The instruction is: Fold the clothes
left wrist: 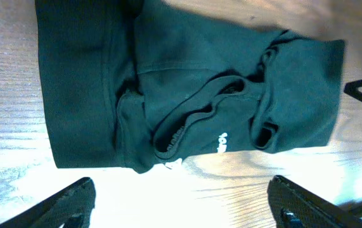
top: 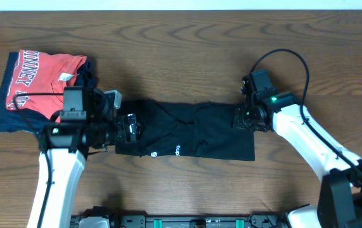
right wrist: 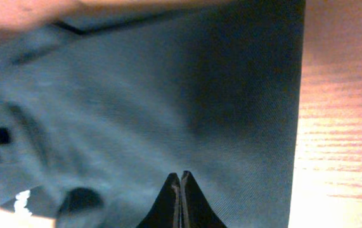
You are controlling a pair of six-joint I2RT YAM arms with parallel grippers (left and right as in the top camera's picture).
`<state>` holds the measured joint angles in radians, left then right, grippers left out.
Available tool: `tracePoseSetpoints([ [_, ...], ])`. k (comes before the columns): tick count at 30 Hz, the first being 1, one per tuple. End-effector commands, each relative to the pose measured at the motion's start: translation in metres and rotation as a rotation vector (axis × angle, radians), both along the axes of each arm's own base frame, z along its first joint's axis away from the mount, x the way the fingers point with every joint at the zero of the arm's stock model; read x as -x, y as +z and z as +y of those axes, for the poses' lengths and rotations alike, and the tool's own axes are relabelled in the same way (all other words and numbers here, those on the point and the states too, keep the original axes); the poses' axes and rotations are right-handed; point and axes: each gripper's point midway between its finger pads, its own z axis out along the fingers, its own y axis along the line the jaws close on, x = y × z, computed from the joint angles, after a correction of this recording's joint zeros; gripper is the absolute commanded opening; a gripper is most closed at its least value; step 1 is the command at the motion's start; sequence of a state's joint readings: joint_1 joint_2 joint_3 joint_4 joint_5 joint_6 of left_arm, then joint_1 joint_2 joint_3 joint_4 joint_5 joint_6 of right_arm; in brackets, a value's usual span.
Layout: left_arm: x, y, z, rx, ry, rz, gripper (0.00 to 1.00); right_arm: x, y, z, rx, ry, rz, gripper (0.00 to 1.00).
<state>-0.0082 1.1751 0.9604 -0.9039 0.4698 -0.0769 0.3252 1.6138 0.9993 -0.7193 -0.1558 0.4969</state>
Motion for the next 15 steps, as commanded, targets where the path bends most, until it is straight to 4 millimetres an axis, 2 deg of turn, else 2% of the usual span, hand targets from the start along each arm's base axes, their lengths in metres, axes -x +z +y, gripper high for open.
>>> tracePoseSetpoints([
  [1, -0.006, -0.018, 0.003, -0.021, -0.013, 0.041, 0.93, 0.018, -0.034, -0.008, 0.026, -0.06, 0.103, 0.01],
  [4, -0.011, -0.03, 0.003, -0.021, -0.013, 0.072, 1.0, 0.029, -0.055, -0.018, 0.067, -0.147, 0.16, 0.01],
  [8, -0.012, -0.047, 0.003, -0.025, -0.044, 0.124, 0.98, 0.042, -0.072, -0.043, 0.183, -0.29, 0.193, 0.01],
  [12, -0.011, -0.062, 0.003, -0.031, -0.071, 0.173, 0.98, 0.045, -0.071, -0.076, 0.325, -0.341, 0.18, 0.01],
  [15, -0.013, -0.073, 0.003, -0.031, -0.075, 0.204, 0.98, 0.047, -0.067, -0.089, 0.331, -0.383, 0.204, 0.01],
])
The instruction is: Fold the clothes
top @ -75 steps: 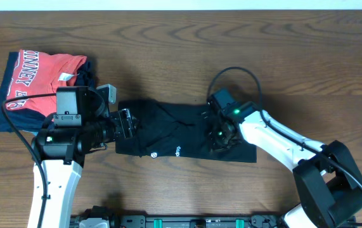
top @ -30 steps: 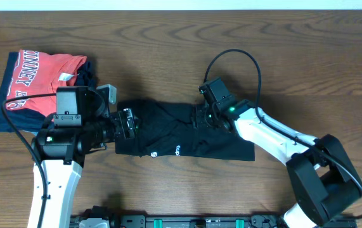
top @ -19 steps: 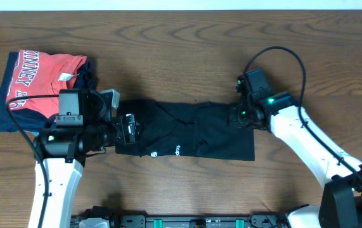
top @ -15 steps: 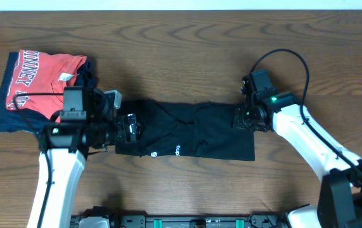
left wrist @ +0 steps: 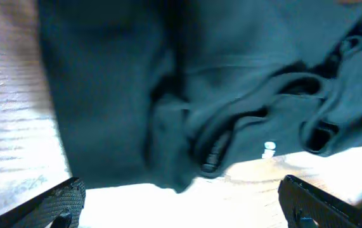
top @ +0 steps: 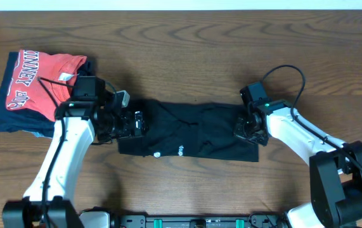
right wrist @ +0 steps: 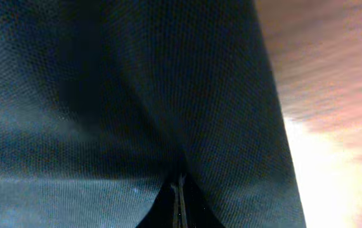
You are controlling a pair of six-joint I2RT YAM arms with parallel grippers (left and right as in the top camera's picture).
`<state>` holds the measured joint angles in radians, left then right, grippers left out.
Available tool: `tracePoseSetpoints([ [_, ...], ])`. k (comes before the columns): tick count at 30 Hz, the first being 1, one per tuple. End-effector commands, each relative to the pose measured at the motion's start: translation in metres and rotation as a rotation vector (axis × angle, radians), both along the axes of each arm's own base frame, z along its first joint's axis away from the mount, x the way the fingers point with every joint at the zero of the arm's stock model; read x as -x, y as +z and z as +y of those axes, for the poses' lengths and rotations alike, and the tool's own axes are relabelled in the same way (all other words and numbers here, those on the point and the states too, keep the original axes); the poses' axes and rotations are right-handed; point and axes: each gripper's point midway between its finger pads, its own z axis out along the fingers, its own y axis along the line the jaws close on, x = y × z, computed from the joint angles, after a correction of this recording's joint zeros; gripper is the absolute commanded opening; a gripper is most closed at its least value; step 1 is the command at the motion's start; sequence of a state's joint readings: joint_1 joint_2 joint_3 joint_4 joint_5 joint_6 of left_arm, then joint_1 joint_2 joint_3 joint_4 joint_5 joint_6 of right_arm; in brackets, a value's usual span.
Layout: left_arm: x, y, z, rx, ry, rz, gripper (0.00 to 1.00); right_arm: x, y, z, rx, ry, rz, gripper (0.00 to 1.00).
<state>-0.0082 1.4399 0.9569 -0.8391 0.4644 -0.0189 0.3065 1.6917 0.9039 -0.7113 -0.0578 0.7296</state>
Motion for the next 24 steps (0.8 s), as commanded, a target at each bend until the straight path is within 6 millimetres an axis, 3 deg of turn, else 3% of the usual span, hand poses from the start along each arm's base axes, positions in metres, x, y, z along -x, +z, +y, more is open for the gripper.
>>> tracePoseSetpoints([
  [1, 0.0, -0.016, 0.002, -0.008, -0.025, 0.035, 0.98, 0.017, -0.016, -0.057, 0.203, -0.12, 0.065, 0.01],
  [7, -0.01, -0.034, -0.011, 0.066, -0.08, 0.042, 0.98, 0.002, -0.002, -0.052, 0.14, -0.058, 0.005, 0.01],
  [12, -0.019, -0.059, -0.01, 0.06, -0.116, 0.05, 0.98, 0.001, 0.002, -0.051, 0.137, -0.044, -0.009, 0.01],
  [18, -0.016, -0.087, -0.011, 0.065, -0.18, 0.093, 0.98, 0.003, 0.002, -0.051, 0.137, -0.015, -0.003, 0.01],
  [24, -0.006, -0.086, -0.049, 0.3, -0.303, 0.08, 0.98, 0.002, 0.002, -0.05, 0.137, -0.002, -0.004, 0.01],
])
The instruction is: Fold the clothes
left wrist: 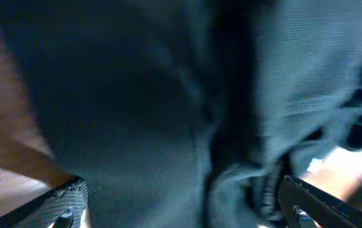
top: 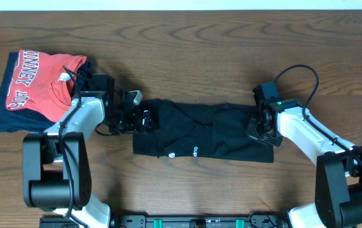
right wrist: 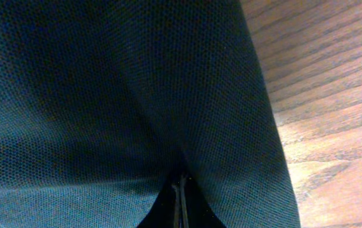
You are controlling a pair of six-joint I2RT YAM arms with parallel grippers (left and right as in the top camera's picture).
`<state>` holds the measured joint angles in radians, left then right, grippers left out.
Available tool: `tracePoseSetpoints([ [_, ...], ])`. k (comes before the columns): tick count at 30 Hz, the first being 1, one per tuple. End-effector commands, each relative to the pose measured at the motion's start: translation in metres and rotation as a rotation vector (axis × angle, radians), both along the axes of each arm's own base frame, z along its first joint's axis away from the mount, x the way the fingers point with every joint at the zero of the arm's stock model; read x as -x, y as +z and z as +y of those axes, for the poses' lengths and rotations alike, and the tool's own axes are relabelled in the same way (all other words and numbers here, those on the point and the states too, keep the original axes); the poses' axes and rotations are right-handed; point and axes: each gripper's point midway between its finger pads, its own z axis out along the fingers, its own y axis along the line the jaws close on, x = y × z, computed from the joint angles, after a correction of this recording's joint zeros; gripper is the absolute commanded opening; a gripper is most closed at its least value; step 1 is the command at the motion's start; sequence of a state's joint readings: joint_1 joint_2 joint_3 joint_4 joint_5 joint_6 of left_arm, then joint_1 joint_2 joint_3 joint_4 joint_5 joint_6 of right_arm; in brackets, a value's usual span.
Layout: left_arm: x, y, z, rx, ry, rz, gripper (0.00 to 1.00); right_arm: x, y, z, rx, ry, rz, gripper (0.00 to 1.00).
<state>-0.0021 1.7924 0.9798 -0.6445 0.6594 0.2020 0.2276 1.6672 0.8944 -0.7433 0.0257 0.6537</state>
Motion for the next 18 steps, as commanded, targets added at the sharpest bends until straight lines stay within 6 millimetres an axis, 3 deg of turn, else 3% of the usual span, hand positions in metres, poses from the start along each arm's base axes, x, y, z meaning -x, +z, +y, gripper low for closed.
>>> tracePoseSetpoints([
  [1, 0.023, -0.019, -0.025, 0.141, -0.114, 0.056, 0.98, 0.004, -0.002, -0.013, 0.048, 0.006, 0.005, 0.01],
  [11, 0.039, -0.036, -0.048, 0.149, -0.209, 0.099, 0.98, 0.004, -0.002, -0.013, 0.048, 0.006, 0.006, 0.01],
  [13, 0.039, -0.036, -0.048, 0.149, -0.208, 0.099, 0.89, 0.005, -0.002, -0.013, 0.048, 0.006, 0.007, 0.02],
  [18, 0.039, -0.036, -0.048, 0.149, -0.207, 0.099, 0.53, 0.005, -0.002, -0.013, 0.049, 0.006, 0.009, 0.02],
])
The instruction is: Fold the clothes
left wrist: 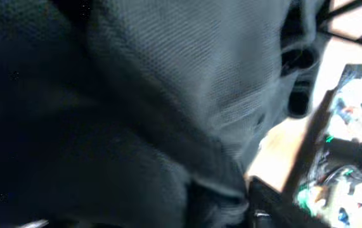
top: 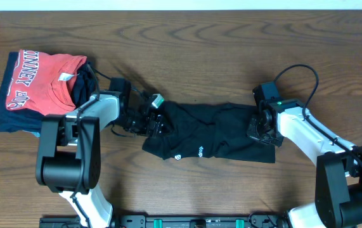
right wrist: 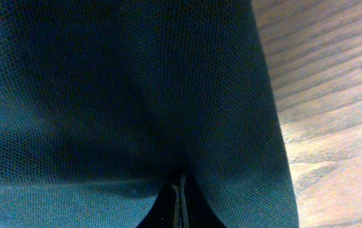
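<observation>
A black garment (top: 212, 130) lies as a long rumpled strip on the wooden table (top: 200, 50). My left gripper (top: 155, 121) is pressed into its left end. In the left wrist view dark cloth (left wrist: 136, 95) fills the frame and bunches between the jaws; only the right fingertip (left wrist: 269, 204) shows, well off centre, so the left gripper (left wrist: 149, 215) looks open. My right gripper (top: 260, 132) is at the right end. There its fingertips meet, so the right gripper (right wrist: 181, 185) is shut on the cloth (right wrist: 104, 95).
A folded stack, a red printed shirt (top: 41, 88) on a navy one, sits at the table's left. Bare wood (right wrist: 333, 95) lies just right of the garment's edge. The right arm's cable (top: 295, 69) loops above it.
My left gripper has moved right and turned at the wrist, and the garment's left end has shifted right with it, bunching up. The right gripper stays shut on the right end.
At first my left gripper hung open above the garment's left end while the right gripper was shut on the right end. The whole garment then shifted right, with the left gripper low against the cloth. Now the left end is crumpled inward.
</observation>
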You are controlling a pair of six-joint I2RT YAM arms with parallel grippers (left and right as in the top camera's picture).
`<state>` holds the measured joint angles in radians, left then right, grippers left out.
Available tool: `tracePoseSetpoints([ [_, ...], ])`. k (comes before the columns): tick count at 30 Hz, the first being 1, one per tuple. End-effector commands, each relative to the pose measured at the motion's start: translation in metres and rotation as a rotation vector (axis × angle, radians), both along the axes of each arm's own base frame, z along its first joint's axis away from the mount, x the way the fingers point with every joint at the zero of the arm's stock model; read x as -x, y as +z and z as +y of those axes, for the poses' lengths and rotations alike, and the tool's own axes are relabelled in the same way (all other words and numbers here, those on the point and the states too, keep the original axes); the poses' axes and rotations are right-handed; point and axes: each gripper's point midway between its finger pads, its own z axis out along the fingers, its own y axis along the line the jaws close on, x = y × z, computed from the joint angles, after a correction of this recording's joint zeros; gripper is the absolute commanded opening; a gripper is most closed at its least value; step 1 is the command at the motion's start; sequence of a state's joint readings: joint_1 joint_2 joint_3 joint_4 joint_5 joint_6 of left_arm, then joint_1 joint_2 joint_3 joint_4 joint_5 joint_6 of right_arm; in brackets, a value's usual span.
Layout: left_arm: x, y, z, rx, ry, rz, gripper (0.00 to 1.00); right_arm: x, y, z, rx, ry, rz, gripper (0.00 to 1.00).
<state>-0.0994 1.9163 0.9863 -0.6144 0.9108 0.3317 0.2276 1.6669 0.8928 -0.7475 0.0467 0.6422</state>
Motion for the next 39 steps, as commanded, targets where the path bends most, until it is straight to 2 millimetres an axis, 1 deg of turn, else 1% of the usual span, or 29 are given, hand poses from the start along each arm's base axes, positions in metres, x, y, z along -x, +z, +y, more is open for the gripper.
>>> tracePoseSetpoints([
  [1, 0.021, -0.032, 0.012, -0.11, -0.028, 0.072, 0.45, 0.004, -0.002, -0.009, 0.027, -0.004, 0.009, 0.02],
  [4, 0.022, -0.032, 0.012, -0.112, -0.021, 0.081, 0.24, 0.006, -0.002, -0.01, 0.028, -0.004, 0.014, 0.02],
  [5, 0.022, -0.032, 0.012, -0.115, -0.009, 0.094, 0.2, 0.006, -0.002, -0.01, 0.028, -0.004, 0.017, 0.02],
  [6, 0.022, -0.032, 0.012, -0.117, 0.003, 0.107, 0.19, 0.007, -0.002, -0.01, 0.03, -0.004, 0.02, 0.01],
  [8, 0.022, -0.029, 0.013, -0.122, 0.019, 0.13, 0.08, 0.009, -0.002, -0.01, 0.031, -0.003, 0.029, 0.01],
  [9, 0.022, -0.028, 0.014, -0.129, 0.026, 0.141, 0.06, 0.01, -0.001, -0.011, 0.032, 0.0, 0.032, 0.01],
  [11, 0.022, -0.018, 0.018, -0.141, 0.041, 0.169, 0.06, 0.012, 0.001, -0.012, 0.034, 0.012, 0.04, 0.01],
  [13, 0.021, -0.007, 0.024, -0.17, 0.056, 0.19, 0.06, 0.014, 0.009, -0.012, 0.034, 0.012, 0.038, 0.01],
  [16, 0.022, 0.012, 0.045, -0.287, 0.07, 0.206, 0.06, 0.012, 0.024, -0.012, 0.029, 0.034, 0.01, 0.01],
  [18, 0.023, 0.03, 0.06, -0.382, 0.067, 0.203, 0.06, 0.009, 0.04, -0.011, 0.023, 0.057, -0.027, 0.02],
  [20, 0.024, 0.053, 0.073, -0.461, 0.06, 0.184, 0.06, 0.006, 0.055, -0.01, 0.017, 0.074, -0.064, 0.04],
  [21, 0.024, 0.064, 0.076, -0.481, 0.059, 0.17, 0.06, 0.006, 0.063, -0.01, 0.014, 0.08, -0.084, 0.04],
  [23, 0.022, 0.088, 0.075, -0.486, 0.064, 0.128, 0.06, 0.005, 0.074, -0.01, 0.005, 0.081, -0.122, 0.05],
  [25, 0.02, 0.105, 0.071, -0.483, 0.081, 0.083, 0.06, 0.005, 0.083, -0.009, -0.006, 0.081, -0.155, 0.06],
  [27, 0.02, 0.116, 0.065, -0.479, 0.099, 0.041, 0.06, 0.005, 0.088, -0.007, -0.017, 0.081, -0.175, 0.06],
  [30, 0.021, 0.125, 0.049, -0.471, 0.09, -0.008, 0.06, 0.004, 0.09, -0.007, -0.022, 0.081, -0.185, 0.06],
  [34, 0.021, 0.126, 0.018, -0.462, 0.085, -0.026, 0.06, 0.004, 0.09, -0.007, -0.021, 0.081, -0.185, 0.06],
  [39, 0.021, 0.129, -0.035, -0.418, 0.047, -0.107, 0.06, 0.004, 0.09, -0.007, -0.021, 0.081, -0.185, 0.07],
])
